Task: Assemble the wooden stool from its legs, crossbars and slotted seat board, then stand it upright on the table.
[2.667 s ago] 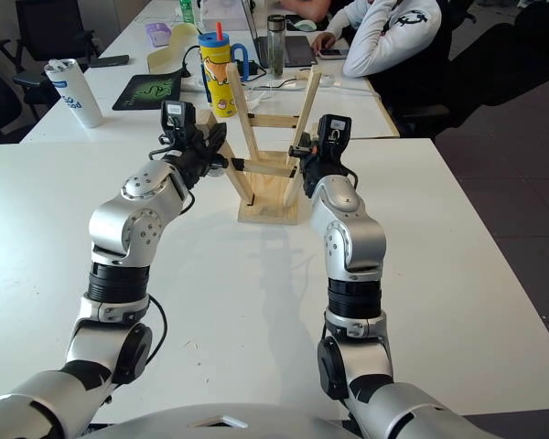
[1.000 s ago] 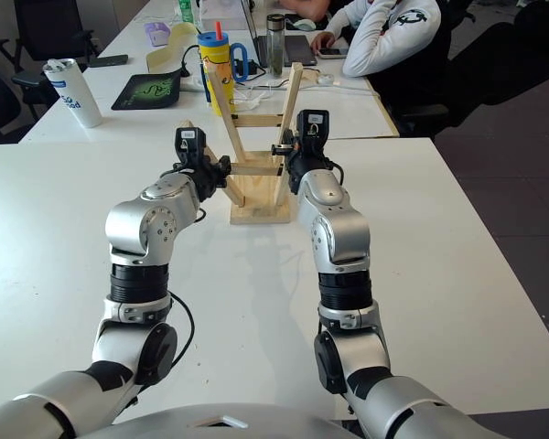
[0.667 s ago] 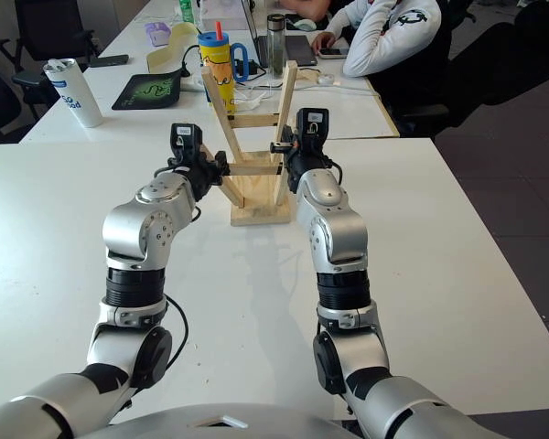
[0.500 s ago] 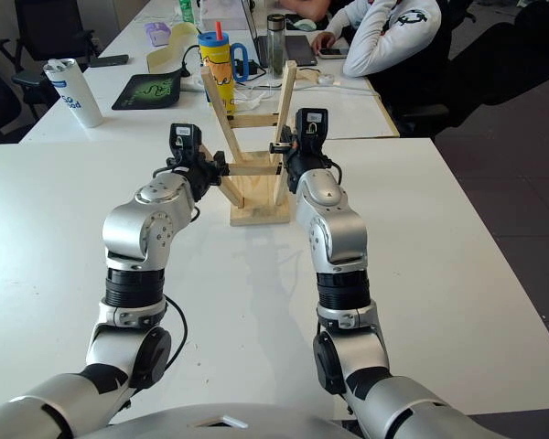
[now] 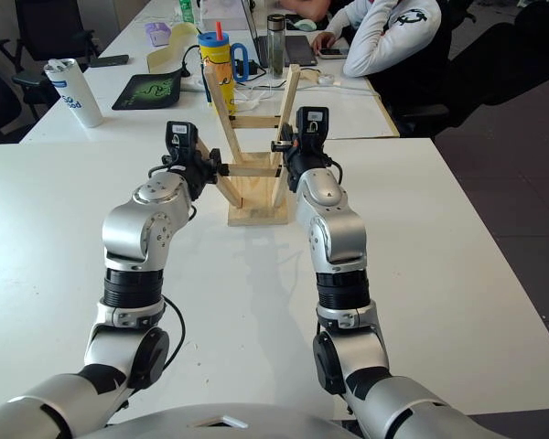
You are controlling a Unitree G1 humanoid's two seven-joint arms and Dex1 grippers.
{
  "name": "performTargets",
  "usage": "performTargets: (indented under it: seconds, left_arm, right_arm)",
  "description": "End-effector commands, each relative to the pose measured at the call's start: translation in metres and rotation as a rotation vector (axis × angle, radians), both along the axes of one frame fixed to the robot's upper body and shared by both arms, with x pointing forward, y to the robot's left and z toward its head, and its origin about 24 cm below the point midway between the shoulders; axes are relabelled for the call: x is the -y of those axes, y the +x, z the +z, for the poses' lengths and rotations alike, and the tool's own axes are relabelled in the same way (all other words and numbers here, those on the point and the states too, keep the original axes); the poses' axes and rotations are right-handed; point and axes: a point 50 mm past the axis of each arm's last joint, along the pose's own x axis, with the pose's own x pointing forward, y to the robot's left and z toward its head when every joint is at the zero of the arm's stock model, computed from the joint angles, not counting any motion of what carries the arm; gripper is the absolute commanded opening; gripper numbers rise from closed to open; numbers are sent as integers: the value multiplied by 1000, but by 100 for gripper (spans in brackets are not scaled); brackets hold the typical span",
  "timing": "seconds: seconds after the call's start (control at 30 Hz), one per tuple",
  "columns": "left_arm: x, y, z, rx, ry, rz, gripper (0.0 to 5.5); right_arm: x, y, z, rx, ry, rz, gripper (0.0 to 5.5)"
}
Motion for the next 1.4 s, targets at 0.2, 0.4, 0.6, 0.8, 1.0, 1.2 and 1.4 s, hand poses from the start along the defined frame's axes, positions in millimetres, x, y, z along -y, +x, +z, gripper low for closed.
performTargets:
  seconds: [0.2, 0.4, 0.6, 0.8, 1.0, 1.2, 1.4]
  left_arm:
    - [-5, -1, 6, 68, 64, 6, 271]
    - [-5, -3, 23, 203, 97, 1, 271]
    - [-4, -6, 42, 339, 77, 0, 271]
    - [-22, -4, 78, 485, -94, 39, 271]
    - [-77, -3, 153, 669, -601, 66, 271]
    - [-39, 23, 65, 176, -591, -29, 271]
    - [1, 10, -36, -242, -263, -86, 271]
  right_arm:
    - [0, 1, 18, 108, -22, -14, 164]
    - [5, 0, 37, 243, -14, -44, 164]
    - [4, -2, 54, 354, -21, -26, 164]
    - [3, 2, 59, 375, -29, -8, 164]
    - [2, 5, 52, 343, -60, 18, 164]
    - [5, 6, 46, 317, -84, 16, 164]
    - [12, 11, 34, 240, -107, -4, 164]
